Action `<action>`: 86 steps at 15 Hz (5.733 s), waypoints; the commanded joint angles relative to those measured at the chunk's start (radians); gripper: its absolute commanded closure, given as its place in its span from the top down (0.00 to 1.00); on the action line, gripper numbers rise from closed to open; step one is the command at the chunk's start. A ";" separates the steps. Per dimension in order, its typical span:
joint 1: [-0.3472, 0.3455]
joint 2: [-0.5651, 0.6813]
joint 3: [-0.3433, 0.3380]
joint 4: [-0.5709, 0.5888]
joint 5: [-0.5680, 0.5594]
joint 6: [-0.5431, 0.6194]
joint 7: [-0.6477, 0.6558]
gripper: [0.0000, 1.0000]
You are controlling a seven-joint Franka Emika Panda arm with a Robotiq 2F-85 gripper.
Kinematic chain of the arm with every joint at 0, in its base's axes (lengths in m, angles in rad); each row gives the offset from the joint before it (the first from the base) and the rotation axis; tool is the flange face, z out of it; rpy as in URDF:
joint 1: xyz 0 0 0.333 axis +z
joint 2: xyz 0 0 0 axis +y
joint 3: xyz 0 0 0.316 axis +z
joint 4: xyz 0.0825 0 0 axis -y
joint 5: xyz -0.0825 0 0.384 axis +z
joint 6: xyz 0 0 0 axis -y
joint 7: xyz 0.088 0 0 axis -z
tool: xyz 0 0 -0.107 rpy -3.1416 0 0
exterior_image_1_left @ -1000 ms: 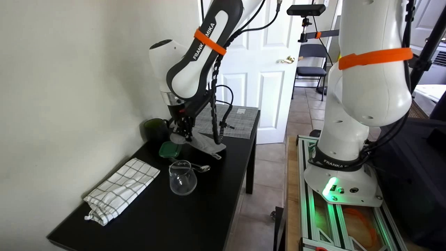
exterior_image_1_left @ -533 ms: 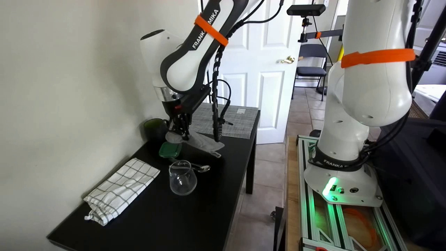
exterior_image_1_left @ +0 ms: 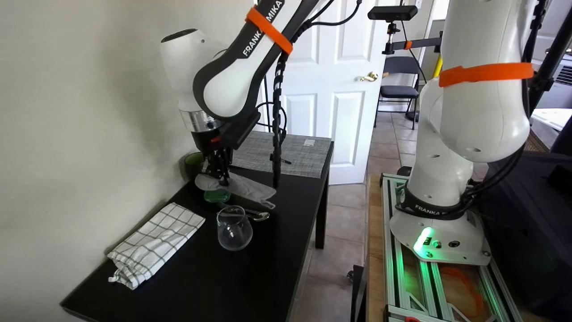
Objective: Put the grey potholder on the glass cup
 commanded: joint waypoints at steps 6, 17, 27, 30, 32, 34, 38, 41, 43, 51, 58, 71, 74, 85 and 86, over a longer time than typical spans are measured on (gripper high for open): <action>0.037 0.020 0.039 0.043 0.007 -0.079 0.017 0.02; 0.086 0.028 0.084 0.081 0.011 -0.071 0.019 0.02; 0.108 0.064 0.110 0.112 0.053 -0.068 -0.009 0.02; 0.108 0.069 0.110 0.113 0.068 -0.073 -0.002 0.02; 0.107 0.070 0.110 0.113 0.082 -0.071 -0.006 0.02; 0.107 0.069 0.109 0.112 0.090 -0.069 -0.005 0.02; 0.106 0.067 0.107 0.112 0.099 -0.068 -0.004 0.39; 0.106 0.067 0.105 0.115 0.095 -0.073 0.001 0.63; 0.107 0.066 0.105 0.115 0.092 -0.071 0.003 0.79; 0.098 0.070 0.097 0.117 0.098 -0.070 -0.003 1.00; 0.085 0.100 0.073 0.112 0.086 -0.077 -0.015 0.99; 0.091 0.141 0.070 0.121 0.080 -0.125 -0.041 0.27; 0.094 0.136 0.069 0.120 0.068 -0.120 -0.033 0.05; 0.112 0.090 0.064 0.112 -0.012 -0.111 0.027 0.02; 0.114 0.083 0.066 0.110 -0.028 -0.115 0.039 0.02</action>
